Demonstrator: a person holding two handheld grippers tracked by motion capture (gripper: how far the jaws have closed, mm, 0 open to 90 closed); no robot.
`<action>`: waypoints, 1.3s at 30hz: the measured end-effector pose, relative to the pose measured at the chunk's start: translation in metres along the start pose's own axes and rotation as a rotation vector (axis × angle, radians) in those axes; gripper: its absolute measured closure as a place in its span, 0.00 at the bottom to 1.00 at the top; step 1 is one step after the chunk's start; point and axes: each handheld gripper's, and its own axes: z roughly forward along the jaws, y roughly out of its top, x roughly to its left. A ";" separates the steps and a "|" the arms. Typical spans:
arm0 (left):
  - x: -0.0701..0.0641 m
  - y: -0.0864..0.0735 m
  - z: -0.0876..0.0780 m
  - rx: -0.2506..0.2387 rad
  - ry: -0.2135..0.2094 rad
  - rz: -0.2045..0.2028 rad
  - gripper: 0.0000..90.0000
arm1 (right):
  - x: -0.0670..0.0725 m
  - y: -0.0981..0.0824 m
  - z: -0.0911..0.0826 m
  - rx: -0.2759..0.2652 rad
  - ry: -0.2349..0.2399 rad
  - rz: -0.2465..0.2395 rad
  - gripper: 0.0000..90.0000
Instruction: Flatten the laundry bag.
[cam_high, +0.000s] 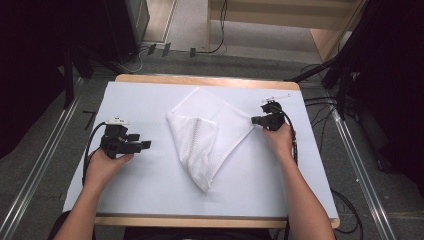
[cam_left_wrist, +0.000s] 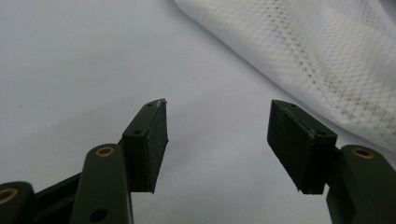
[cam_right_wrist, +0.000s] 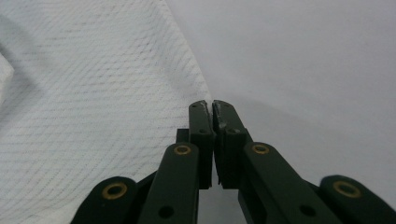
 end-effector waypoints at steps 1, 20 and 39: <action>-0.001 0.000 0.000 0.001 -0.002 -0.001 0.43 | -0.002 -0.001 0.000 0.002 -0.005 0.002 0.98; -0.031 0.029 0.023 0.047 -0.062 0.058 0.46 | 0.014 -0.012 -0.029 -0.047 -0.003 -0.020 0.80; -0.096 0.081 0.074 0.085 -0.167 0.198 0.46 | 0.031 -0.028 -0.011 0.010 0.027 -0.060 0.79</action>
